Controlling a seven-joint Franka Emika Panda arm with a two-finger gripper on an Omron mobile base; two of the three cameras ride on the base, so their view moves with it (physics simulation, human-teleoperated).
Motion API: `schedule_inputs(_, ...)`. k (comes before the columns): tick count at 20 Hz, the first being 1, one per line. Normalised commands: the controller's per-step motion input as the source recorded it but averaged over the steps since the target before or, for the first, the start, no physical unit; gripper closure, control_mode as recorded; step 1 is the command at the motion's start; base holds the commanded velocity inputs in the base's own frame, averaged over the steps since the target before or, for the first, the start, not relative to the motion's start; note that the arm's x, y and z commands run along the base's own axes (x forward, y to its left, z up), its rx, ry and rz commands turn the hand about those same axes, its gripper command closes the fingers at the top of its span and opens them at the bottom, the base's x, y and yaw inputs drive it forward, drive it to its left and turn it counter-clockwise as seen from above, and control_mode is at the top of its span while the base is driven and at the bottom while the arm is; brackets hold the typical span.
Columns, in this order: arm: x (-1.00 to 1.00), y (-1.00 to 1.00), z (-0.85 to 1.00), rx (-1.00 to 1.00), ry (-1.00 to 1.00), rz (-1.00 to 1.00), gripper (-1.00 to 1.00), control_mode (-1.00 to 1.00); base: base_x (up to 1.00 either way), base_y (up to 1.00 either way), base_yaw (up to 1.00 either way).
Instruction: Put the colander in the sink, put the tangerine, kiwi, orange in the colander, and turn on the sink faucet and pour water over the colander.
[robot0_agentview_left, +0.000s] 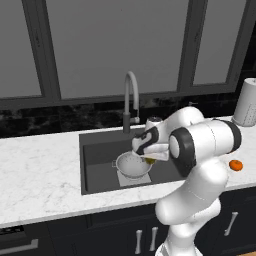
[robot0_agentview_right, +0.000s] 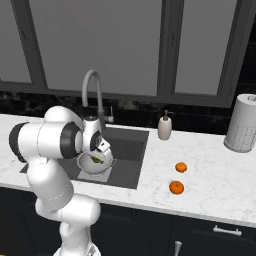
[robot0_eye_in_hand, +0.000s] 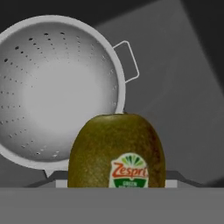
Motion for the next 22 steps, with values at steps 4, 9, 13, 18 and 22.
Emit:
schedule_inputs(4,0.19,-0.04,-0.44,0.0,0.0,0.03,1.0,-1.0,0.0,0.0,0.0)
schedule_inputs(9,0.29,0.0,-0.33,0.0,0.0,0.0,1.0,-1.0,0.0,0.0,0.0)
schedule_inputs(13,0.39,0.0,-0.22,0.0,0.0,0.0,1.0,-1.0,0.0,0.0,0.0)
schedule_inputs(18,0.37,0.0,-0.18,0.0,0.0,0.0,1.0,-1.0,0.0,0.0,0.0)
schedule_inputs(22,0.21,0.0,-0.21,0.0,0.0,0.0,1.0,-1.0,0.0,0.0,0.0)
